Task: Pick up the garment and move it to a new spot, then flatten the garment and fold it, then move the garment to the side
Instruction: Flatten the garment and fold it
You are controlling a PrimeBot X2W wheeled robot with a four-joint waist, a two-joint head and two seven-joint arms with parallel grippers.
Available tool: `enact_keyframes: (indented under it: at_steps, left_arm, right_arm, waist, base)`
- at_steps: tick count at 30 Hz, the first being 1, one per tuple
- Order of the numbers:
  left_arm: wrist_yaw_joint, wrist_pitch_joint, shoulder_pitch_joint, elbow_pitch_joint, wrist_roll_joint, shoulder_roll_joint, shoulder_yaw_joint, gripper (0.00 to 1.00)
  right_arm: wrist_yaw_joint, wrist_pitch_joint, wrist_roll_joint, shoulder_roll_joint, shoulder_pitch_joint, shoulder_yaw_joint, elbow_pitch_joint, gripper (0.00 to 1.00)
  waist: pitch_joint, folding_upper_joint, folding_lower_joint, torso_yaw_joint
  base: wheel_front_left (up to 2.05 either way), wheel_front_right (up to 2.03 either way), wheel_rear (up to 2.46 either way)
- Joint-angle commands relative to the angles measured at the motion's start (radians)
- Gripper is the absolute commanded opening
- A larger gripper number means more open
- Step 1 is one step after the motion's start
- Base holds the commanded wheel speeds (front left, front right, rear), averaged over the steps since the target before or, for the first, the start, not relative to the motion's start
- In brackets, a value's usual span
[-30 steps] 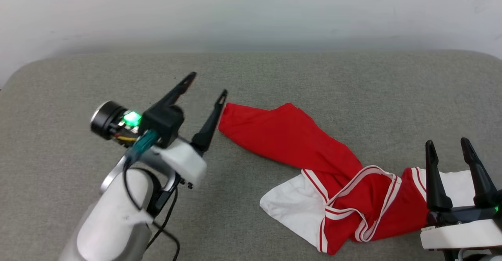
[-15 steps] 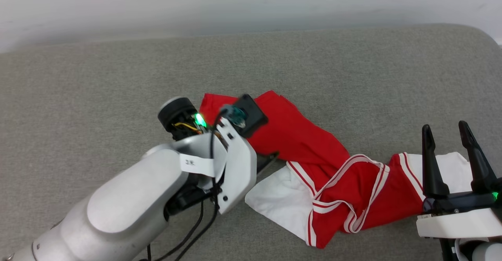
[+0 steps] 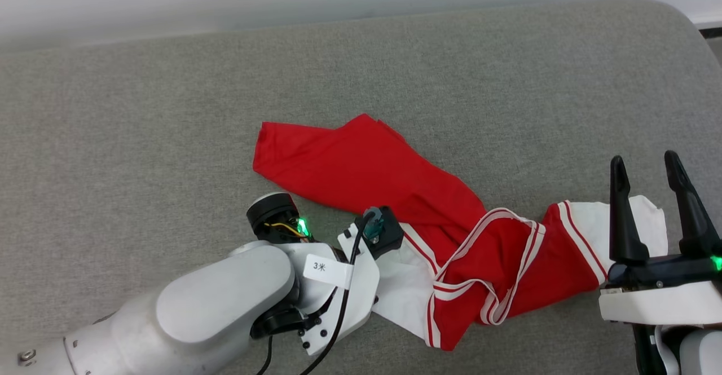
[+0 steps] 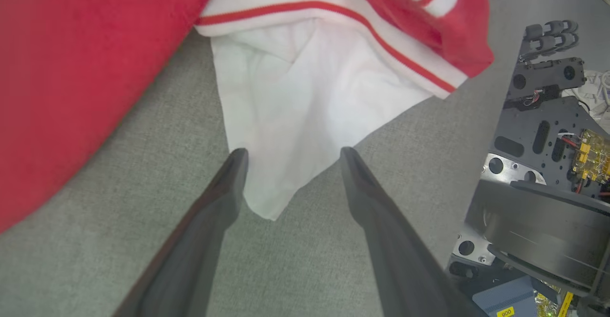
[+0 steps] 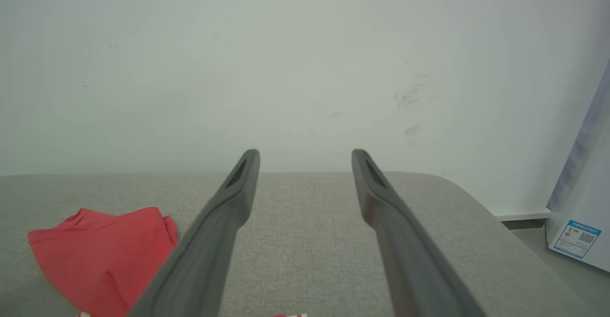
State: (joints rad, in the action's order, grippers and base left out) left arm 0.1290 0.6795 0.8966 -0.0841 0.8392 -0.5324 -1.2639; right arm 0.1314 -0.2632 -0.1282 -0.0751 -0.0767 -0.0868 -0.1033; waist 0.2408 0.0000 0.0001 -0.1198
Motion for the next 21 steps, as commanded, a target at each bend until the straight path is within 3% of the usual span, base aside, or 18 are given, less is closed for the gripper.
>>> enact_keyframes:
  at_steps: [1,14,15,16,17,21]
  left_arm:
    - [0.001,0.007,0.005,-0.012,-0.005,0.003,-0.009,1.0]
    - [0.005,0.172,-0.163,-0.055,-0.122,0.027,-0.04,1.0]
    - [0.005,0.175,-0.171,-0.05,-0.137,0.025,-0.04,0.42]
    - [0.005,0.171,-0.175,-0.046,-0.144,0.023,-0.041,0.05]
    - [0.005,0.154,-0.176,-0.05,-0.139,0.021,-0.041,0.0]
    - [0.001,0.058,-0.13,-0.072,-0.13,0.026,-0.031,0.0]
  right_arm:
    - [-0.001,-0.002,0.0,0.007,-0.014,-0.001,-0.006,1.0]
    - [-0.001,-0.002,-0.007,0.016,-0.065,-0.003,-0.003,1.0]
    - [-0.001,-0.002,-0.007,0.017,-0.066,-0.005,-0.003,1.0]
    - [-0.001,-0.002,-0.007,0.018,-0.065,-0.006,-0.002,1.0]
    - [-0.001,-0.002,-0.006,0.018,-0.064,-0.01,-0.001,1.0]
    - [-0.001,-0.002,0.001,0.021,-0.054,-0.019,0.002,1.0]
  waist:
    - [0.015,0.0,-0.0001,-0.007]
    - [0.085,0.0,-0.0001,-0.027]
    - [0.087,0.0,-0.0001,-0.027]
    - [0.087,0.0,-0.0001,-0.026]
    - [0.085,0.0,-0.0001,-0.023]
    - [0.067,0.0,-0.0001,-0.004]
  base:
    - [0.0,0.0,0.0]
    - [0.0,0.0,0.0]
    - [0.0,0.0,0.0]
    - [0.0,0.0,0.0]
    - [0.0,0.0,0.0]
    - [0.0,0.0,0.0]
